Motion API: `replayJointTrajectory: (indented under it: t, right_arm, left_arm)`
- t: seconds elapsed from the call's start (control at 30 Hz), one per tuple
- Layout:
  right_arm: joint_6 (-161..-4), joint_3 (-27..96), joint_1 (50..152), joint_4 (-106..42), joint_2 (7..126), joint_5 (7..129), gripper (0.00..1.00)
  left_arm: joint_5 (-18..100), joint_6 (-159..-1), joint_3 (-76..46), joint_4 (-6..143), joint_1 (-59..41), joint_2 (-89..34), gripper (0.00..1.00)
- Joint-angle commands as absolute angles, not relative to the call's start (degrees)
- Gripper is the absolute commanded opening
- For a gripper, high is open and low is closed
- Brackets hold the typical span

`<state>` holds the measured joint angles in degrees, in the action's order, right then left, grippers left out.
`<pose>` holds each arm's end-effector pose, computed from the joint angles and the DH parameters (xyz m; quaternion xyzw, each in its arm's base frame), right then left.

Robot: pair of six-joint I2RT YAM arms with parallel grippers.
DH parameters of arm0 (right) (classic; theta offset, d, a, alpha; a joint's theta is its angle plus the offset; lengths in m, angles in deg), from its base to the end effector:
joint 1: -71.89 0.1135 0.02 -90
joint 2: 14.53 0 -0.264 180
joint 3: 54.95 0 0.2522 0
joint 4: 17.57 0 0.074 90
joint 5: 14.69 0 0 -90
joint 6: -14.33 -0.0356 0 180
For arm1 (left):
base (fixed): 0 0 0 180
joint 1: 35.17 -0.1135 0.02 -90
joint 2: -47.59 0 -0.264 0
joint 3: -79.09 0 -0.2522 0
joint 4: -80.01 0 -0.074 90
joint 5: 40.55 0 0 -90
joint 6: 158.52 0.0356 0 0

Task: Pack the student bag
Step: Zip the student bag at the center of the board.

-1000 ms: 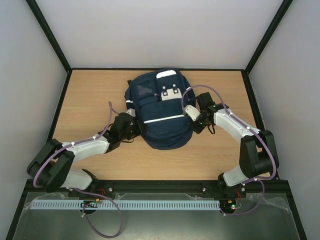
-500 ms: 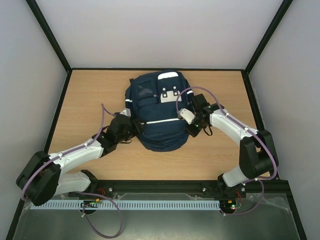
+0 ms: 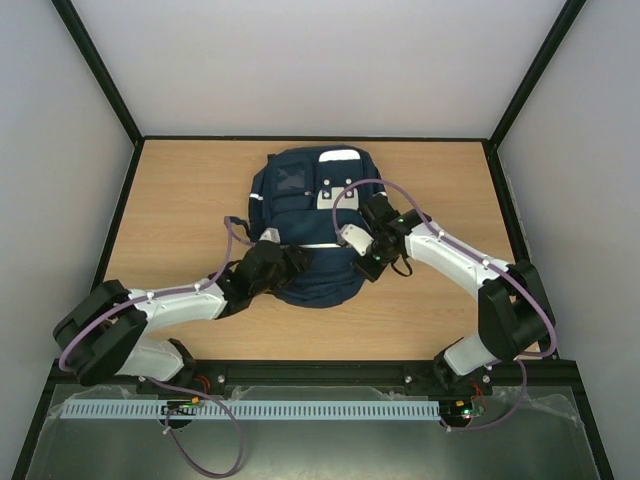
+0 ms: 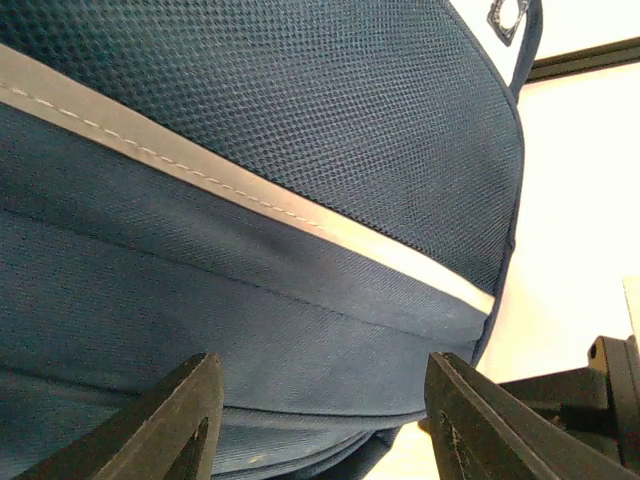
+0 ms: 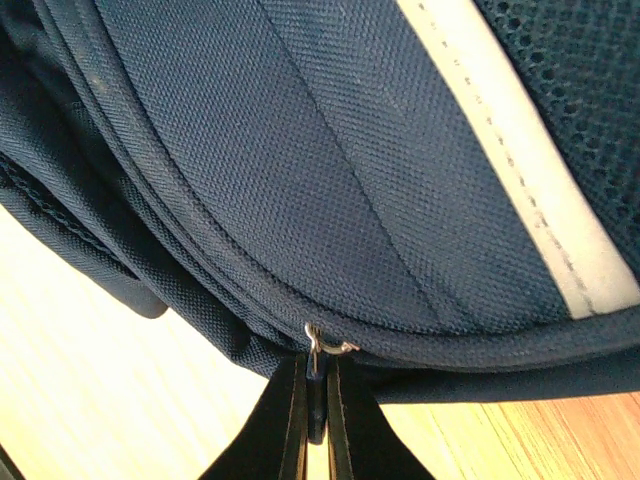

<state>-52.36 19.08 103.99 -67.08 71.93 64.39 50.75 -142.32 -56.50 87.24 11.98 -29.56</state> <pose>0.2516 0.1658 0.2266 -0.4694 0.8443 0.1105 0.2335 0.1858 -0.1991 0.1873 -0.2008 0.8216 -0.4595 0.2713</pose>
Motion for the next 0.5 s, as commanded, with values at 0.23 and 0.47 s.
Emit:
replayJointTrajectory:
  t: [0.23, 0.47]
  right_arm:
    - [-56.2, 20.1, 107.3, -68.9, 72.4, 61.3, 0.01]
    - [-56.6, 19.8, 107.3, -68.4, 72.5, 60.6, 0.01]
  left_arm:
    - [53.8, -152.6, -58.9, 90.3, 16.9, -27.8, 0.58]
    - [59.4, -155.1, -61.1, 86.2, 19.1, -22.0, 0.63]
